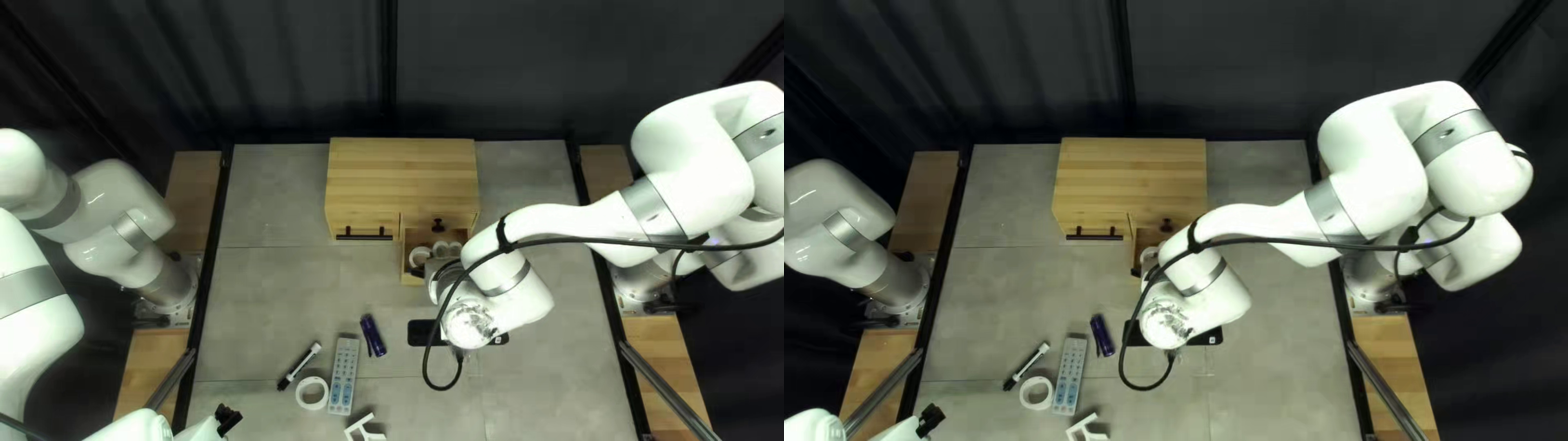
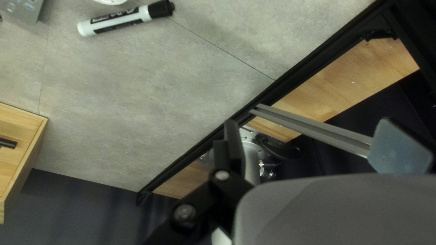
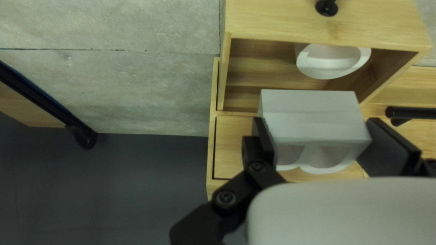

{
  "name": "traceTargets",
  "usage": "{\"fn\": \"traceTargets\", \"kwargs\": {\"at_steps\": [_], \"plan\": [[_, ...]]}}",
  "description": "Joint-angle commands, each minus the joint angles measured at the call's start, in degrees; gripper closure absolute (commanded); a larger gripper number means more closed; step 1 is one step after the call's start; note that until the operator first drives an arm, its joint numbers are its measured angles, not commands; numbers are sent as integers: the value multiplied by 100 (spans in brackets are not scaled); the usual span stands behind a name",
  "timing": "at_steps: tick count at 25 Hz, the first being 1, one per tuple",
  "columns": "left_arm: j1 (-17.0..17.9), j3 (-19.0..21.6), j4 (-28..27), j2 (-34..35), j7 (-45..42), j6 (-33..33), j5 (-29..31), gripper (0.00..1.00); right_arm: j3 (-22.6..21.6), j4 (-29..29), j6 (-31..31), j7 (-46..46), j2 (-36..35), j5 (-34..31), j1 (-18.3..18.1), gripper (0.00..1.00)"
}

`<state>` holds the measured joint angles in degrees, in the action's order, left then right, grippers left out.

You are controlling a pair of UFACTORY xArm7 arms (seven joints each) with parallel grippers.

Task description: Open drawers and place objects into drawer and close

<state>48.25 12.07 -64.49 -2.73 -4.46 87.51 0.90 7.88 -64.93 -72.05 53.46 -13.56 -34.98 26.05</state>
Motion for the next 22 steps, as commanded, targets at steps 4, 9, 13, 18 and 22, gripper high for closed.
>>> {"fn": "traceTargets", "kwargs": {"at_steps": [4,9,13,18,22], "plan": [[0,0,0,0,0,0,0,0,0,134,125,-95,-40,57,-17,91],[0,0,0,0,0,0,0,0,56,142,241,-63,-142,49,-101,86],[0,0,0,0,0,0,0,0,83,206,310,-73,-161,55,-142,0],[0,0,0,0,0,0,0,0,90,267,268,-120,-90,79,-142,0],[0,0,0,0,0,0,0,0,68,162,137,-103,-79,97,-106,0]]}}
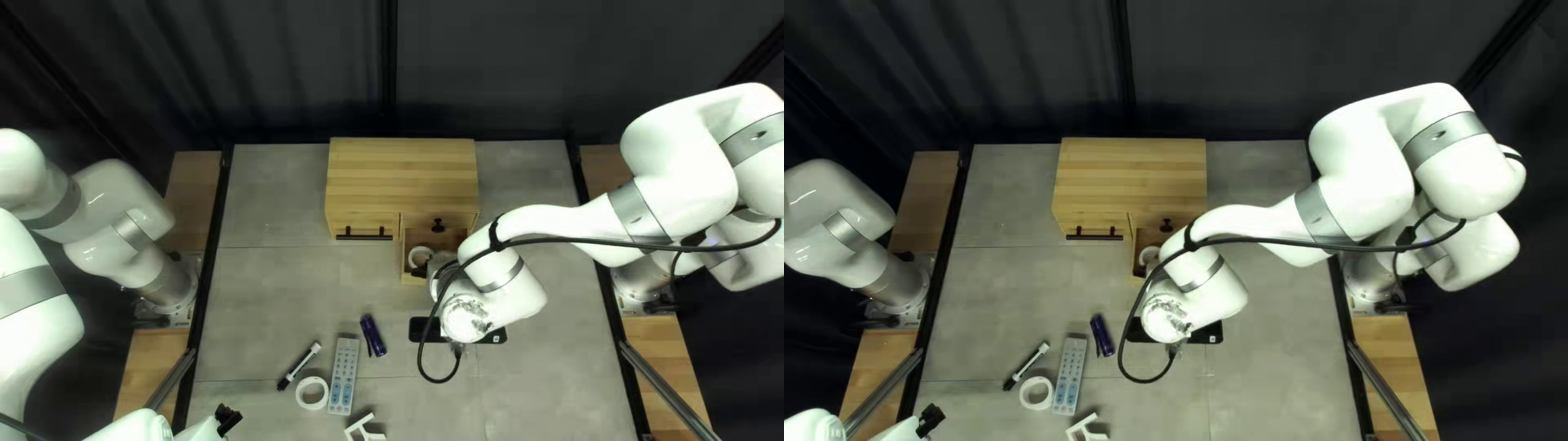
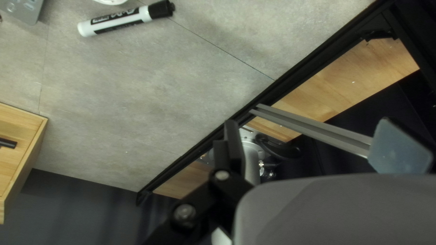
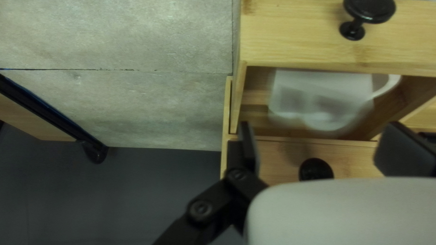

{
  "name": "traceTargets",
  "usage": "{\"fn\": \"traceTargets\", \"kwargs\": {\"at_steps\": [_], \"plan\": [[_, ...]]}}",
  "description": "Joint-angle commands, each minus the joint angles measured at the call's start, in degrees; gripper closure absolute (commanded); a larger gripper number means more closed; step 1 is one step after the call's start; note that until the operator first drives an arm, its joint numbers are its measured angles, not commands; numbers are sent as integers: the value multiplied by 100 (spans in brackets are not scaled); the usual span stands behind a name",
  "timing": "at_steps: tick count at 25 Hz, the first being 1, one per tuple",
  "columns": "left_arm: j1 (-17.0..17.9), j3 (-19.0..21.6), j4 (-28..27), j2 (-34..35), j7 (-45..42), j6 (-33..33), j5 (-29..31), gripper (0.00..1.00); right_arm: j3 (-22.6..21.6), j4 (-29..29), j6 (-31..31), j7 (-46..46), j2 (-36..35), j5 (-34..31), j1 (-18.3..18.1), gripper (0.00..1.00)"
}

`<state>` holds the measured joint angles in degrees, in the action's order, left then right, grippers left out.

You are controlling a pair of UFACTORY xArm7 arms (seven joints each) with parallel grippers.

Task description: Open drawers and place objects into drawer and close

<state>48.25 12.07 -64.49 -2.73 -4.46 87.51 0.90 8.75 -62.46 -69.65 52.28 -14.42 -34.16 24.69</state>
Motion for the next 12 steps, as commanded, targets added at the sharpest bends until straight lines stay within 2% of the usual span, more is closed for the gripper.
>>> {"fn": "traceTargets", "kwargs": {"at_steps": [1,12], "plan": [[0,0,0,0,0,0,0,0,-27,-136,-153,31,-2,16,43,0],[0,0,0,0,0,0,0,0,-48,-242,-88,74,-179,47,40,0]]}}
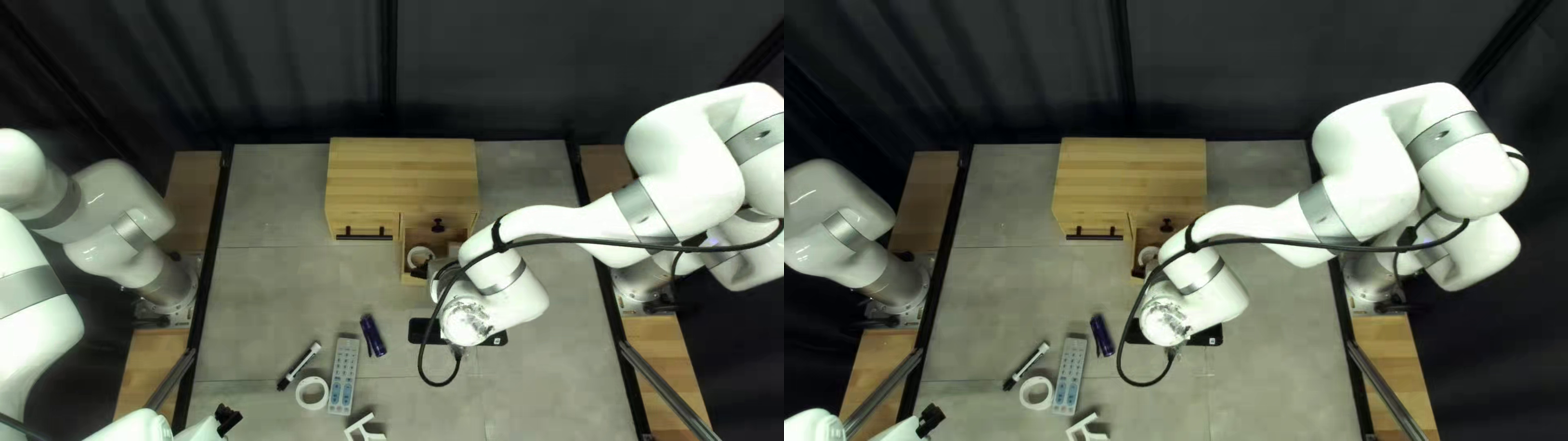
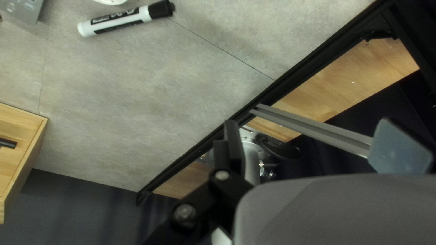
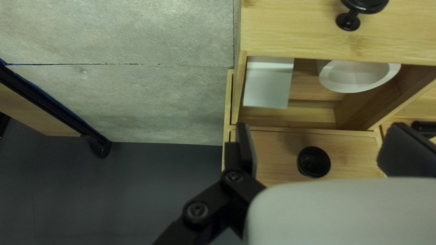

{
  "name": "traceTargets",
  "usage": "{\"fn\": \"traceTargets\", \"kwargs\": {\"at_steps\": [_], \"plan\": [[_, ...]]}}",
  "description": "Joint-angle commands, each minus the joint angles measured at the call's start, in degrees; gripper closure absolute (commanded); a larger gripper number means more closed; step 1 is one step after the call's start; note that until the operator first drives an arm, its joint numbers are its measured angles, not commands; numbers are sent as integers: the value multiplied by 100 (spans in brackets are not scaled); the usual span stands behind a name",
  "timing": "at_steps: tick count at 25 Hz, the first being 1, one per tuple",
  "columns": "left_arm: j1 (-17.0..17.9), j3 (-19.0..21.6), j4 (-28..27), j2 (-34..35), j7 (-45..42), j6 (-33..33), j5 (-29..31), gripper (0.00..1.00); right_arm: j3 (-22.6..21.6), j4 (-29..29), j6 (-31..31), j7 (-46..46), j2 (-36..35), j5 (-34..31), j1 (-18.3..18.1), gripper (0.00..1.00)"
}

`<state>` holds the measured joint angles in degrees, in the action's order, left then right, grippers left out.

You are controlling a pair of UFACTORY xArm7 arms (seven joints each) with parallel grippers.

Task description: Open drawers and place objects into drawer and close

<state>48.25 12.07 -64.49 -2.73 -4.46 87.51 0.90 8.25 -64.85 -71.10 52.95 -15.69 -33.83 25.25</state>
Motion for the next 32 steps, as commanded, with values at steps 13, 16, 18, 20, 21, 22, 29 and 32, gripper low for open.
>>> {"fn": "traceTargets", "kwargs": {"at_steps": [13,16,18,20,21,22,29,32], "plan": [[0,0,0,0,0,0,0,0,-270,-1291,263,318,-907,271,83,0],[0,0,0,0,0,0,0,0,-376,-1336,639,452,-966,317,54,0],[0,0,0,0,0,0,0,0,-416,-1231,880,510,-911,329,30,0],[0,0,0,0,0,0,0,0,-461,-1114,1157,549,-850,363,1,0],[0,0,0,0,0,0,0,0,-496,-1078,1324,570,-839,399,-14,0],[0,0,0,0,0,0,0,0,-525,-1112,1402,609,-878,419,-18,0],[0,0,0,0,0,0,0,0,-605,-894,2108,1241,-998,202,-155,0],[0,0,0,0,0,0,0,0,-622,-673,2446,1649,-991,99,-284,0]]}}
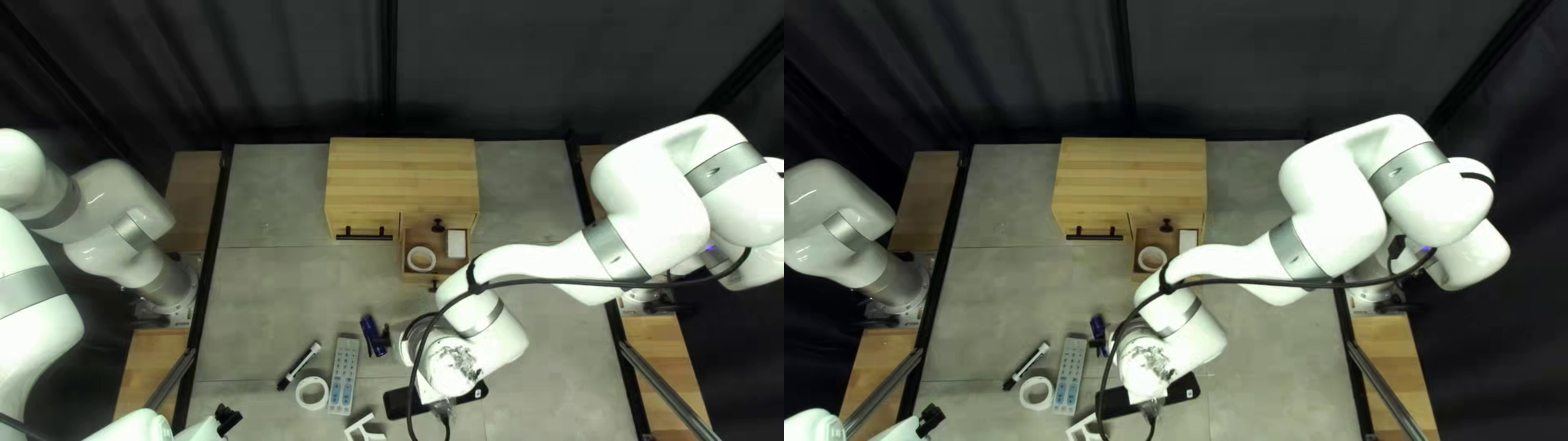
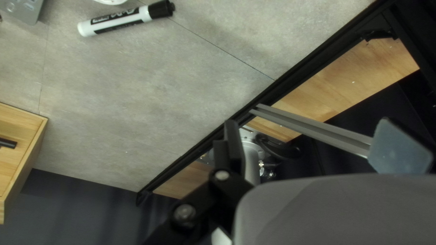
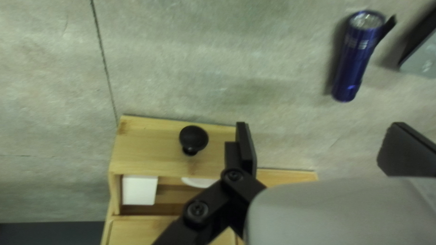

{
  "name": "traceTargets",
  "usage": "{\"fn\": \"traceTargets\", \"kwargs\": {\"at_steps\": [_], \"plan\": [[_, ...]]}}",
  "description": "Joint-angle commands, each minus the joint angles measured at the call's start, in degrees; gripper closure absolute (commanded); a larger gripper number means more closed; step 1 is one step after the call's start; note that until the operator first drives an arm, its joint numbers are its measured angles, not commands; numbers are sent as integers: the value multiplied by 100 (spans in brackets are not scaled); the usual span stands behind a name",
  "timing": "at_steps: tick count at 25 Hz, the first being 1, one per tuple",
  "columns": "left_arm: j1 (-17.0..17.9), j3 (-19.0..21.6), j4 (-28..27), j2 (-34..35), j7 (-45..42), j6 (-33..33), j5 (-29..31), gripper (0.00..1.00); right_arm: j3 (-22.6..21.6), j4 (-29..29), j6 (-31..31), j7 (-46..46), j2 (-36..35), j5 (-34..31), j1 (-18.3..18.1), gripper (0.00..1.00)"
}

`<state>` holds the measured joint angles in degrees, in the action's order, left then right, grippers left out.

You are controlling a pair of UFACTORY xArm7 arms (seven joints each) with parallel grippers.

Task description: Open drawers and place objects into drawer and close

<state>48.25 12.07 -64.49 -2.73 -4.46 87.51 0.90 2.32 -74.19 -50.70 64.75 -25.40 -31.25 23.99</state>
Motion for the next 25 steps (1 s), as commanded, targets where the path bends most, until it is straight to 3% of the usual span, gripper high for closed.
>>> {"fn": "traceTargets", "kwargs": {"at_steps": [1,11,25], "plan": [[0,0,0,0,0,0,0,0,-30,315,492,586,-14,-193,-187,0],[0,0,0,0,0,0,0,0,-136,28,545,1483,-347,-132,-416,0],[0,0,0,0,0,0,0,0,-325,-1400,-279,2089,-1349,290,-477,0]]}}
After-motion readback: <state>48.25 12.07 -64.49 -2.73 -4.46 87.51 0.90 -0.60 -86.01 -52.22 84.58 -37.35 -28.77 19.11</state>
